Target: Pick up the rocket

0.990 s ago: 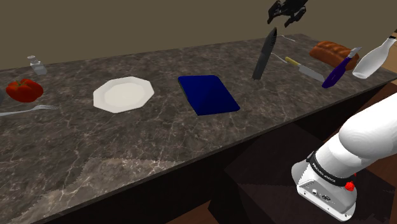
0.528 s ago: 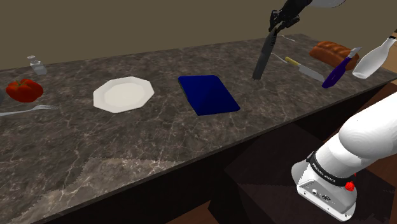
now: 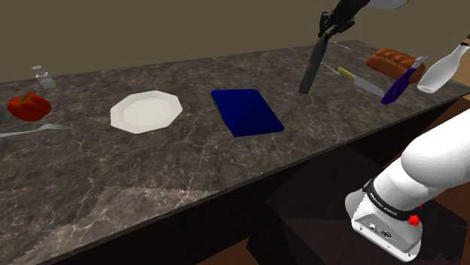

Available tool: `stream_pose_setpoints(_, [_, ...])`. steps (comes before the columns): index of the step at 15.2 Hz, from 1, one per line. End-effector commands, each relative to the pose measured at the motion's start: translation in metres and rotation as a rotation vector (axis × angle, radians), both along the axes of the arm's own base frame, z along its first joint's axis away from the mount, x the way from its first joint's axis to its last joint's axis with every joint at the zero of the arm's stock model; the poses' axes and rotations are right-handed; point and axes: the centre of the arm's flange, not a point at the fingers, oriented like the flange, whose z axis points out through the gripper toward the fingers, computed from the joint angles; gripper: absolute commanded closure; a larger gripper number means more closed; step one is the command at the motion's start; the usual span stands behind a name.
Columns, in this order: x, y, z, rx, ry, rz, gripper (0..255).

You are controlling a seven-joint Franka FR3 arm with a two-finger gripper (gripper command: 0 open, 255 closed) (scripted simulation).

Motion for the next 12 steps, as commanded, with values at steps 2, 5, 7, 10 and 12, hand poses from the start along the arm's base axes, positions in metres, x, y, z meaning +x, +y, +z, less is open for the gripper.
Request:
stream_pose_setpoints(2, [0.000, 0.000, 0.009, 0.001, 0.002, 0.000, 255])
stream_pose_setpoints(5, [0.000, 0.000, 0.025, 0.001, 0.002, 0.000, 255])
stream_pose_setpoints(7, [0.000, 0.000, 0.036, 0.001, 0.002, 0.000, 255])
stream_pose_setpoints(10, [0.000, 0.000, 0.052, 0.001, 0.002, 0.000, 255])
stream_pose_setpoints(12, [0.000, 0.000, 0.062, 0.001, 0.002, 0.000, 255])
